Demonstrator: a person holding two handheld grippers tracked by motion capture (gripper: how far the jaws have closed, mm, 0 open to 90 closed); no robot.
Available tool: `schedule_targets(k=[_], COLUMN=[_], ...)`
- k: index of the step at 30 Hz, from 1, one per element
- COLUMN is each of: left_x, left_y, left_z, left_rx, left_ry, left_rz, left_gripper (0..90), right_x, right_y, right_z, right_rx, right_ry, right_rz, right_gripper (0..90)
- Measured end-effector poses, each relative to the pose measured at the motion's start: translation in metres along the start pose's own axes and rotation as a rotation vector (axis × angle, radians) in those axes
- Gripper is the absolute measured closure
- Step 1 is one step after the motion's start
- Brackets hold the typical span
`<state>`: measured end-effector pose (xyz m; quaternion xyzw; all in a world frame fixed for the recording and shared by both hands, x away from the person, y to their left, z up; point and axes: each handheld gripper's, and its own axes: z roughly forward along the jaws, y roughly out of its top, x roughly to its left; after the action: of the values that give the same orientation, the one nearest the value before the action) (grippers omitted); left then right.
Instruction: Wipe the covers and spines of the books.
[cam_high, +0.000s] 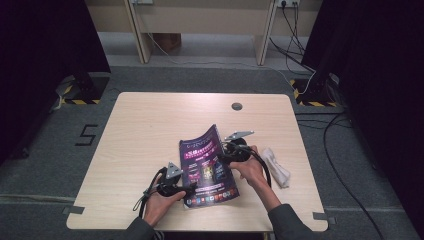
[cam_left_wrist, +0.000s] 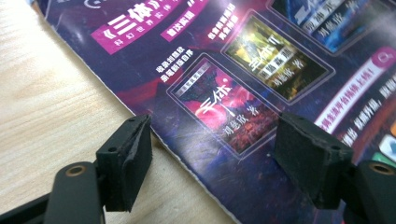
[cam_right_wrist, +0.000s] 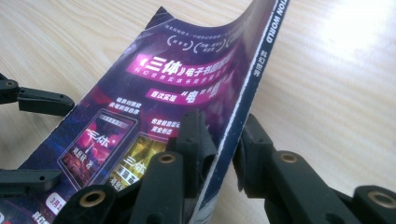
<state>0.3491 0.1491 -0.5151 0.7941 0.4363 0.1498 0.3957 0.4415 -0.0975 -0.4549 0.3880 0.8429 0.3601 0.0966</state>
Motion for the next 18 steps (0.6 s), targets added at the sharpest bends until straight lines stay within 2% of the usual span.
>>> schedule_targets(k=[3,6,7,11,12,14,18], left_x=[0.006,0.01,0.015,0.023,0.023,0.026,0.029], left_y=[0.0,-0.001,-0.005,-0.015,-0.015,-0.021,-0.023], left_z=[-0.014,-0.02,-0.028,-0.041,-0.041,-0.047,-0.05], left_rx=[-0.015,-0.018,-0.021,-0.009,-0.009,-0.01,-0.012], left_ry=[-0.018,-0.021,-0.021,-0.024,-0.024,-0.037,-0.038], left_rz=[-0.013,-0.012,-0.019,-0.031,-0.031,-0.041,-0.051], left_gripper=[28.4,28.1,27.9,27.5,27.5,27.4,27.4], right_x=[0.007,0.01,0.013,0.019,0.019,0.027,0.033], right_y=[0.012,0.02,0.024,0.037,0.037,0.048,0.064], right_z=[0.0,0.0,-0.001,-0.004,-0.004,-0.006,-0.01], right_rx=[0.02,0.039,0.044,0.049,0.049,0.063,0.076], right_ry=[-0.015,-0.024,-0.028,-0.037,-0.037,-0.054,-0.075], right_rz=[-0.052,-0.079,-0.094,-0.138,-0.138,-0.183,-0.232], right_gripper=[77.2,78.4,78.8,81.3,81.3,82.9,84.1])
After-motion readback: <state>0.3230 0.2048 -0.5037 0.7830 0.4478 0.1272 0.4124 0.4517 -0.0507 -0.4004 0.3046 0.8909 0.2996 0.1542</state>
